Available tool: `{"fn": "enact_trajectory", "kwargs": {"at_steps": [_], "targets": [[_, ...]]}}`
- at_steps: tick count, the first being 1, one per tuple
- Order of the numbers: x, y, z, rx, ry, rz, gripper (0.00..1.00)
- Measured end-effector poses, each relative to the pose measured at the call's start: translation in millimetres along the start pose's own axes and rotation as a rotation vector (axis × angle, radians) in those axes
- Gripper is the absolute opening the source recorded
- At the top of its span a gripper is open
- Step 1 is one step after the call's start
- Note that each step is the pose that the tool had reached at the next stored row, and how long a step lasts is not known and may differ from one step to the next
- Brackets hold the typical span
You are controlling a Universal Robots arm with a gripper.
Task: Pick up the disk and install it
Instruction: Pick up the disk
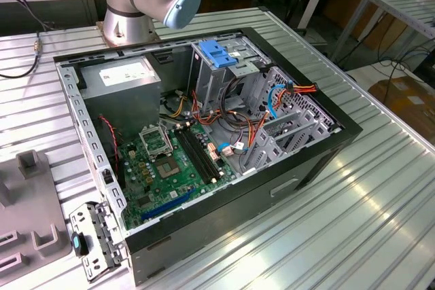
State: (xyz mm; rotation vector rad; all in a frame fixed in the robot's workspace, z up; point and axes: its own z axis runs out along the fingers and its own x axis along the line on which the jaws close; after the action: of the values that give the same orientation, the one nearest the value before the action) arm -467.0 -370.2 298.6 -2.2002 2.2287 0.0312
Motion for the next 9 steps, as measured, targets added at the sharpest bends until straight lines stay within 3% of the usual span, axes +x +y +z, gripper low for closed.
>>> {"fn": "enact_trajectory", "kwargs": {"at_steps": [9], "targets": [[6.7,0.0,0.4,0.0001,0.0000,0.000,0.54]]}}
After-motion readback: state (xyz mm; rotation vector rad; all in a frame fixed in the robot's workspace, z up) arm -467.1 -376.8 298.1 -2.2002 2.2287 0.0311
